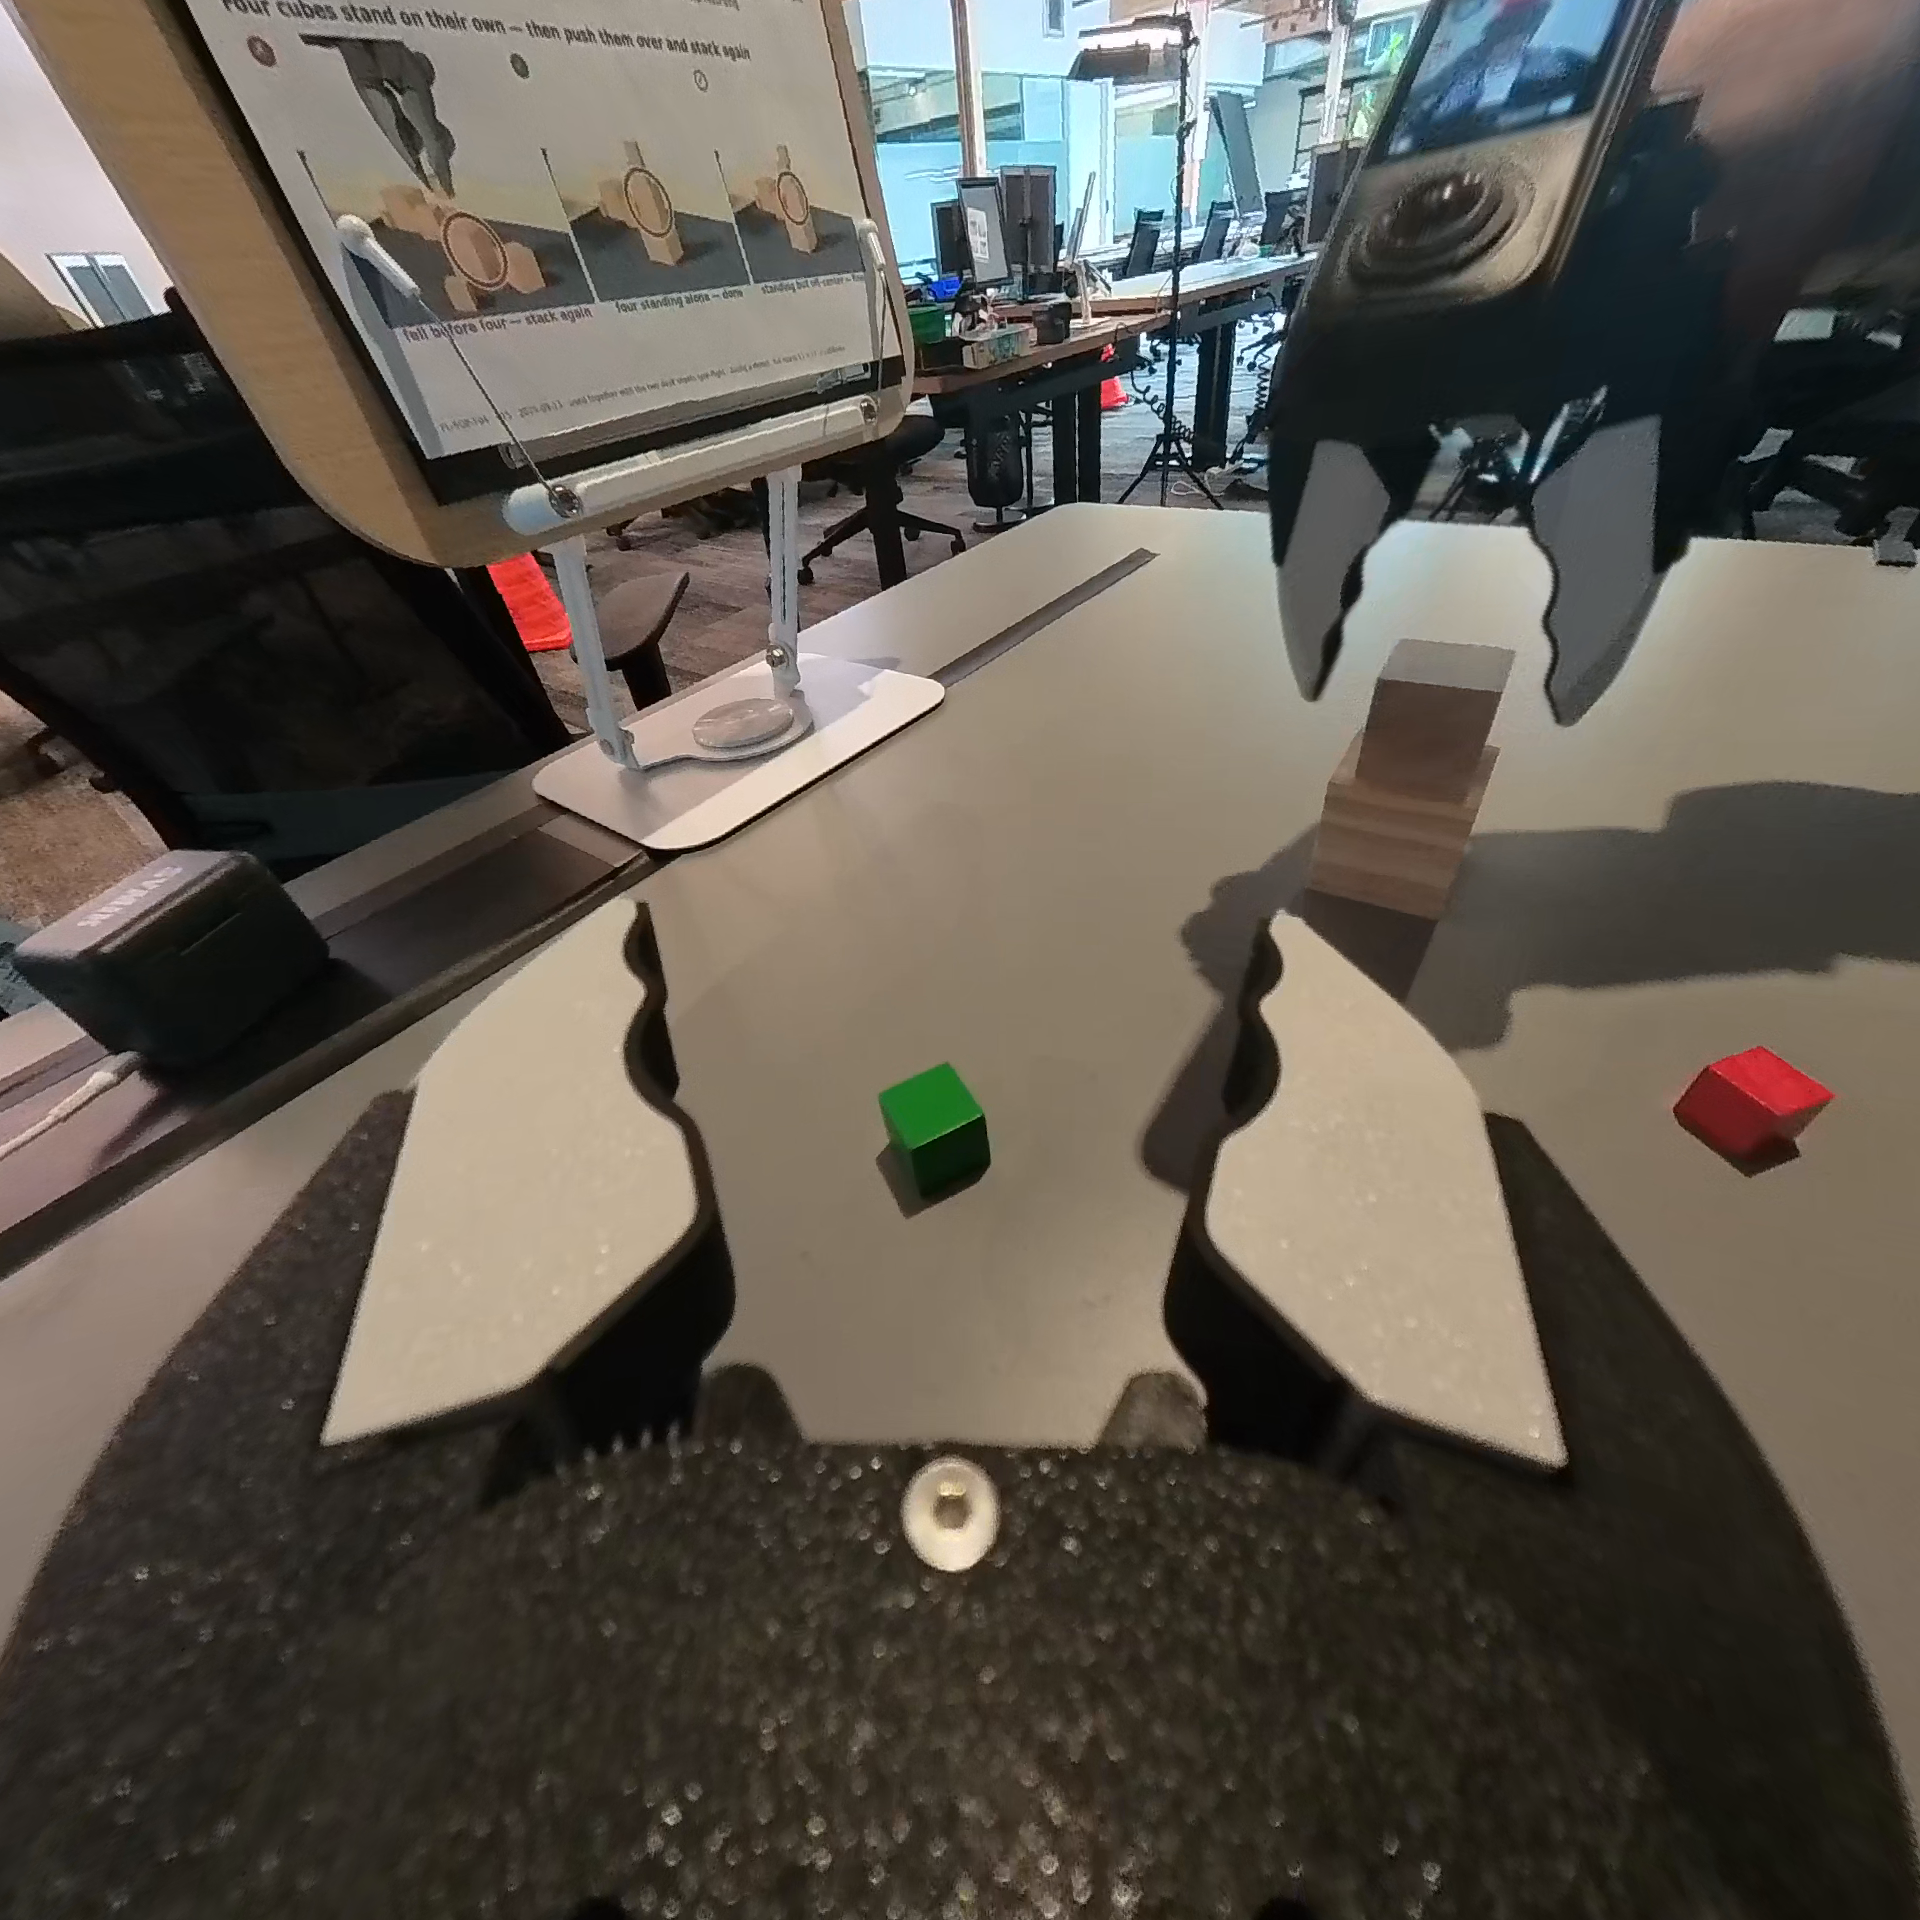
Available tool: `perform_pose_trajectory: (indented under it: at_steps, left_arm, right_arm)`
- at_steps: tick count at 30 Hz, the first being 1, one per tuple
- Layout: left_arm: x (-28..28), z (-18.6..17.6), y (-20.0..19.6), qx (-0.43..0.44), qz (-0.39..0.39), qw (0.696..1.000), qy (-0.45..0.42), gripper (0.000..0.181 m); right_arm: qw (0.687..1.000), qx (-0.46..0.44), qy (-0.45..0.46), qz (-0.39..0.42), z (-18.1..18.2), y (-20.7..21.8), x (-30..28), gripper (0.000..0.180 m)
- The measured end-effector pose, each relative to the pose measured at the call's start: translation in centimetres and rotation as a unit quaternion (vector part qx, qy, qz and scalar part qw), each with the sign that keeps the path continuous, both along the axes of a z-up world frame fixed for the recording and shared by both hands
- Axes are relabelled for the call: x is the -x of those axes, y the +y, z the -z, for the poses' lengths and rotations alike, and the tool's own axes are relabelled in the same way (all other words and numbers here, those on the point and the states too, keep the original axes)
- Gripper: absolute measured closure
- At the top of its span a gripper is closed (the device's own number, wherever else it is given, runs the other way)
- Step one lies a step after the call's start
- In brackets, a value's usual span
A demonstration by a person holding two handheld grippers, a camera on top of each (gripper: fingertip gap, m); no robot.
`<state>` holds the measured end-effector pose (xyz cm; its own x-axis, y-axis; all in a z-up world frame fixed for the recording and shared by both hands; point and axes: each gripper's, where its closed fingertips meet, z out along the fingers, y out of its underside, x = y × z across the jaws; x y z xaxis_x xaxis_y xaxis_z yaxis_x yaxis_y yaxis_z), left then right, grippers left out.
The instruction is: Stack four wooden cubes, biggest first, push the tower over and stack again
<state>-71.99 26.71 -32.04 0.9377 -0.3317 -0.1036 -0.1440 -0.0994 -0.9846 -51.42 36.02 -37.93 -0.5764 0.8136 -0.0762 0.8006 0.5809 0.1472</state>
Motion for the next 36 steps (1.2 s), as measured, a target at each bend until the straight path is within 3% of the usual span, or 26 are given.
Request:
perform_pose_trajectory:
  at_steps: [1, 4, 7, 10, 14, 16, 21, 25, 27, 36]
  left_arm:
    - [-0.1, 0.0, 0.0, 0.001, 0.001, 1.0, 0.0, 0.076]
    - [-0.6, 0.2, 0.1, 0.004, 0.011, 1.0, 0.003, 0.076]
    - [-3.0, 0.1, -0.2, 0.011, 0.057, 0.998, 0.003, 0.077]
    - [-7.5, 0.5, -0.9, 0.033, 0.141, 0.989, 0.017, 0.081]
    - [-8.0, 2.7, -0.2, 0.07, 0.13, 0.986, 0.08, 0.08]
    - [-6.6, 3.6, 0.2, 0.092, 0.124, 0.985, 0.077, 0.083]
    - [-2.7, 5.9, 0.6, 0.174, 0.156, 0.969, 0.083, 0.104]
    - [-0.5, 6.9, 0.9, 0.239, 0.202, 0.944, 0.108, 0.111]
    - [0.1, 7.0, 1.3, 0.262, 0.22, 0.929, 0.14, 0.113]
    - [0.3, 8.8, 2.7, 0.387, 0.29, 0.803, 0.348, 0.123]
  right_arm:
    - [1.0, -0.005, 0.011, -0.001, -0.5, 0.2, 0.2, 0.095]
    - [0.995, -0.018, 0.093, 0.01, -3.5, 1.1, 1.4, 0.089]
    - [0.965, -0.006, 0.256, 0.049, -7.9, 1.4, 2.1, 0.087]
    - [0.9, 0.024, 0.424, 0.102, -11.2, 1.8, 0.0, 0.09]
    - [0.806, 0.073, 0.562, 0.174, -10.2, 3.7, -5.5, 0.101]
    - [0.778, 0.108, 0.586, 0.197, -8.1, 4.3, -7.7, 0.104]
    - [0.75, 0.162, 0.607, 0.206, -3.1, 5.0, -10.0, 0.106]
    - [0.729, 0.194, 0.627, 0.192, -1.8, 4.8, -10.2, 0.108]
    - [0.735, 0.193, 0.625, 0.178, -1.8, 4.5, -10.4, 0.109]
    - [0.739, 0.204, 0.623, 0.155, -1.1, 3.8, -10.7, 0.116]
